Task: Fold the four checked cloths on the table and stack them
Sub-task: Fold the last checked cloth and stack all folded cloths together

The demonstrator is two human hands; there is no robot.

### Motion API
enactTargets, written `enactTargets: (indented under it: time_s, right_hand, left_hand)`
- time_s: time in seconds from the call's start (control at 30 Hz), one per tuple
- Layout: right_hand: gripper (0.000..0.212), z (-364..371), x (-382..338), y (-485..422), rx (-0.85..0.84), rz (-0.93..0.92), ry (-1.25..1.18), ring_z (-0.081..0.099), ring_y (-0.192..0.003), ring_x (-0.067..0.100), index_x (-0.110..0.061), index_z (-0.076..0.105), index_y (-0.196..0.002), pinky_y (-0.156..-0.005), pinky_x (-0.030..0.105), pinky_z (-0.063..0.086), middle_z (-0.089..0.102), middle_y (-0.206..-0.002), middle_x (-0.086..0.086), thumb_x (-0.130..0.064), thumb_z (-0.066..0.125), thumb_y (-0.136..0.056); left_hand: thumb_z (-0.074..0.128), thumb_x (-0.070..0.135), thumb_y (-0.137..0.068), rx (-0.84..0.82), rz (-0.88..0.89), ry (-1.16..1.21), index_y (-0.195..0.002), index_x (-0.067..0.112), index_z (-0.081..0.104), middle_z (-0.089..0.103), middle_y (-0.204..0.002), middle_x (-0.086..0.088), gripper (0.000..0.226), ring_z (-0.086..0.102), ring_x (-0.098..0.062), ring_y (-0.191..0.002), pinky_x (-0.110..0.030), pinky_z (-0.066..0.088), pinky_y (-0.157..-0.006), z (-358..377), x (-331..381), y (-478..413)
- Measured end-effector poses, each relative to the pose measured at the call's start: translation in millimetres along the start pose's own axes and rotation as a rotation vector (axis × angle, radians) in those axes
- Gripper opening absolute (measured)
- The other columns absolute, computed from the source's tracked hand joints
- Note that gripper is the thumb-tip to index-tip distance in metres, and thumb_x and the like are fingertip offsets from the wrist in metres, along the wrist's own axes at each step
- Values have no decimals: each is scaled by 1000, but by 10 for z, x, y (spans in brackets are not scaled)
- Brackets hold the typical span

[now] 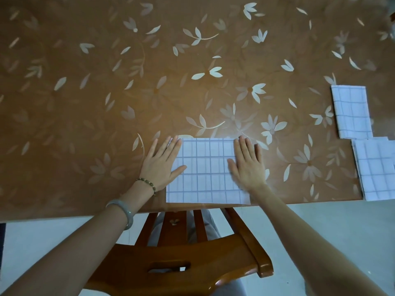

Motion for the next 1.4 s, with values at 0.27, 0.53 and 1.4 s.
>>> enactTargets:
  time_s: [0.27, 0.53, 1.4]
  right_hand:
    - [65, -355, -324, 15, 65, -140, -78, 47, -118, 41, -10, 42, -140, -98, 50, 44, 42, -139, 24, -35, 61, -83]
    - [86, -371, -617, 64, -202, -186, -159, 36, -120, 26, -23, 22, -148, -96, 34, 42, 29, -136, 9, -44, 67, -78]
    - [110, -387, -1379, -279, -288, -134, -101, 36, -115, 30, -34, 9, -147, -88, 44, 44, 25, -133, 10, -56, 75, -62]
  left_hand:
    - [70, 54, -75, 72, -501, 346, -147, 9, 22, 38, -144, -11, 97, 37, -29, -129, -38, 30, -107, -319, 348, 69]
    - [83, 34, -69, -17, -758, 621, -123, 6, 39, 48, -124, -13, 74, 50, -30, -113, -35, 43, -88, -504, 427, -21]
    - [62, 18, -85, -214, -427, 831, -140, 37, 24, 54, -99, -1, 70, 61, -14, -77, -34, 56, -72, -1017, -186, 431]
Point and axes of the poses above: each hand's wrist, its own y-axis away from the middle knuckle, its own z-axis out of the palm, x = y × z, the point moved 1 cm from there along -y, towards the middle knuckle
